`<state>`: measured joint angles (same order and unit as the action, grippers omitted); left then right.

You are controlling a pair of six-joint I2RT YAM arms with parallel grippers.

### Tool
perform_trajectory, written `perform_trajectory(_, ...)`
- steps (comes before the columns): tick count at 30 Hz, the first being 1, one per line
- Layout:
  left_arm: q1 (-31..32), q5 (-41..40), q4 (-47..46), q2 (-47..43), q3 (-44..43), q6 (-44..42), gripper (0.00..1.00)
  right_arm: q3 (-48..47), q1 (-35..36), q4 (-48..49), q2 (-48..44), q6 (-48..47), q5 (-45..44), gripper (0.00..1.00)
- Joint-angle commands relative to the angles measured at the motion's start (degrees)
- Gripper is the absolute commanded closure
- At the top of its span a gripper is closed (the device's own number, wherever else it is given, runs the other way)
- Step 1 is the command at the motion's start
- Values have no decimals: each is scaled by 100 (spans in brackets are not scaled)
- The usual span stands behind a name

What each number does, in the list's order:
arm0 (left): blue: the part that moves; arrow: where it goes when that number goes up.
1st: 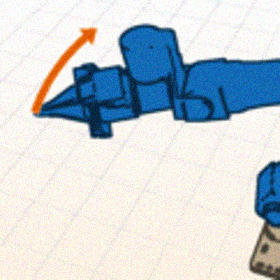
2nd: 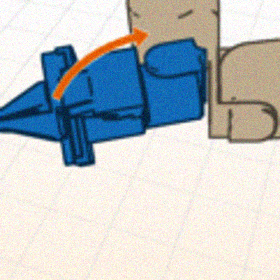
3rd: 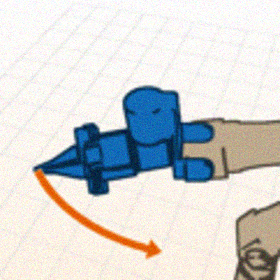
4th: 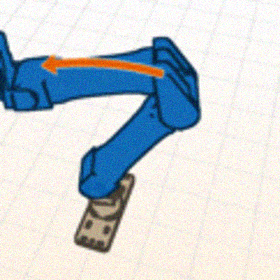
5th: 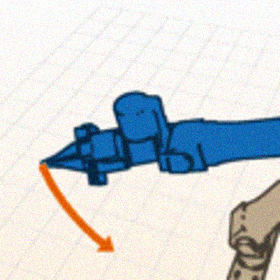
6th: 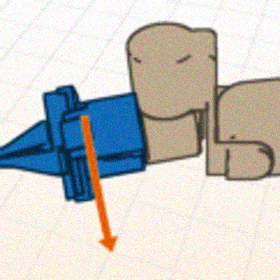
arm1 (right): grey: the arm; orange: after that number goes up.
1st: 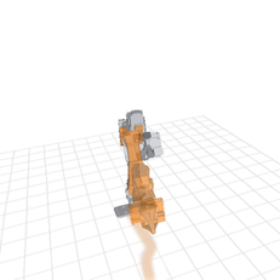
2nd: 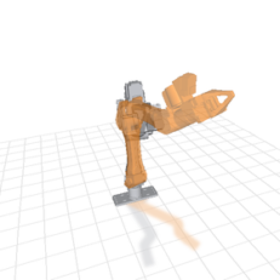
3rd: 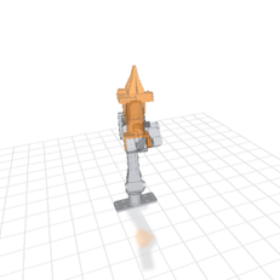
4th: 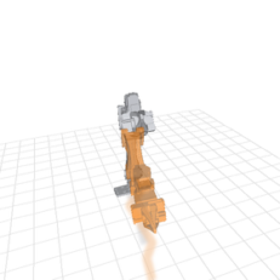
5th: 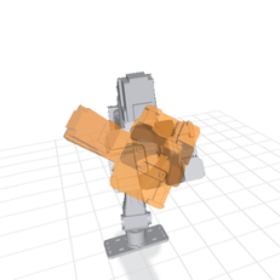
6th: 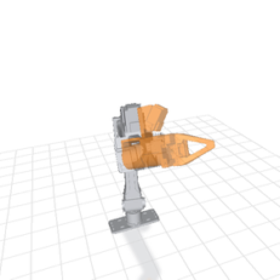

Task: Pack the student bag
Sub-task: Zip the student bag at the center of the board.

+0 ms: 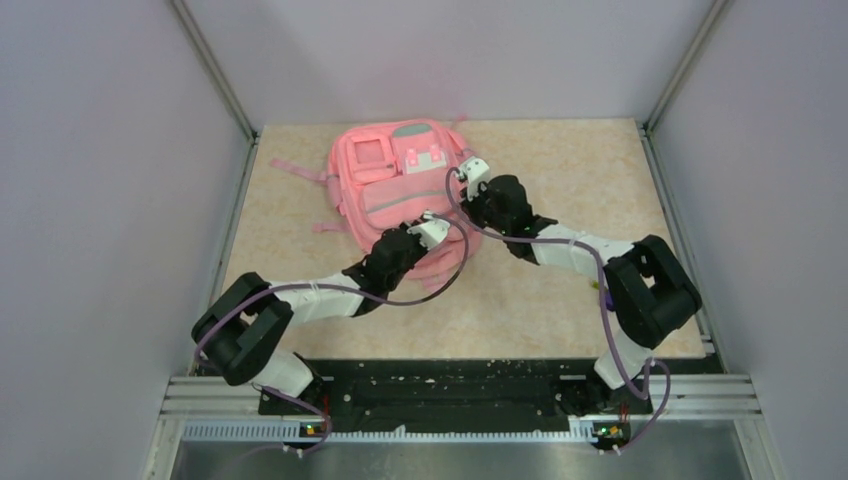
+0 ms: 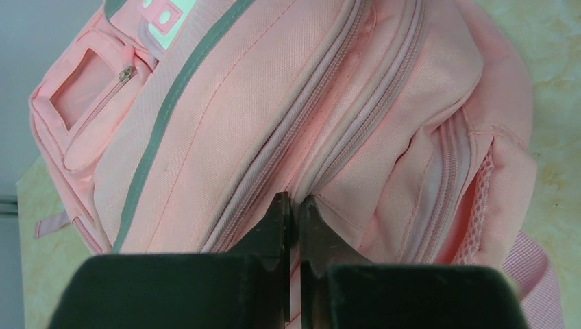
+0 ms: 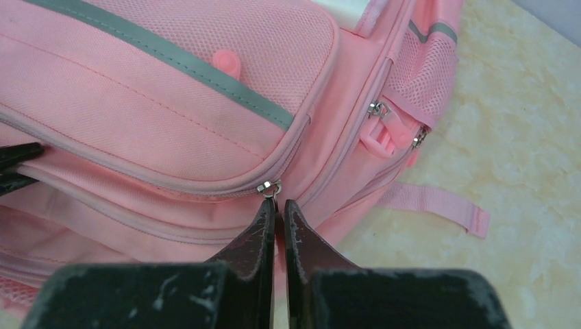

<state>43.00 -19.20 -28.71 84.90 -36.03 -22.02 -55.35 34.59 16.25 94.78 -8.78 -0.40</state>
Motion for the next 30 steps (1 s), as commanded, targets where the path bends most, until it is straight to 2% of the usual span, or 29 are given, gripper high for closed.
perform_trajectory(1, -99, -642, -587, -361, 229, 69, 100, -427, -490, 5, 241, -123, -32, 100)
perform_trajectory(10, -99, -555, -538, -551, 430, 119, 100, -1708, -689, -195, 1361, -734, 469, 100)
perform_trajectory(16, -99, -554, -416, -574, 378, 277, 100, -2103, -699, -337, 1569, -562, 681, 100)
perform_trajectory(17, -97, -558, -371, -609, 360, 354, 100, -2038, -699, -315, 1498, -492, 697, 93)
perform_trajectory(18, -99, -567, -308, -657, 338, 463, 90, -1944, -701, -277, 1413, -418, 704, 81)
perform_trajectory(19, -99, -553, -246, -715, 323, 555, 76, -1845, -699, -249, 1298, -343, 712, 65)
perform_trajectory(20, -99, -519, -188, -785, 317, 660, 57, -1720, -699, -215, 1179, -267, 683, 46)
perform_trajectory(21, -99, -479, -126, -869, 316, 758, 39, -1588, -699, -160, 1047, -178, 637, 31)
perform_trajectory(22, -99, -425, -55, -967, 316, 868, 30, -1457, -710, -137, 897, -103, 587, 23)
perform_trajectory(25, -107, -223, 230, -1316, 276, 1191, 16, -1106, -817, -209, 474, 198, 582, 15)
perform_trajectory(30, -363, 45, 1367, -1859, -181, 1981, 12, -582, -1301, -527, -280, 914, 759, 14)
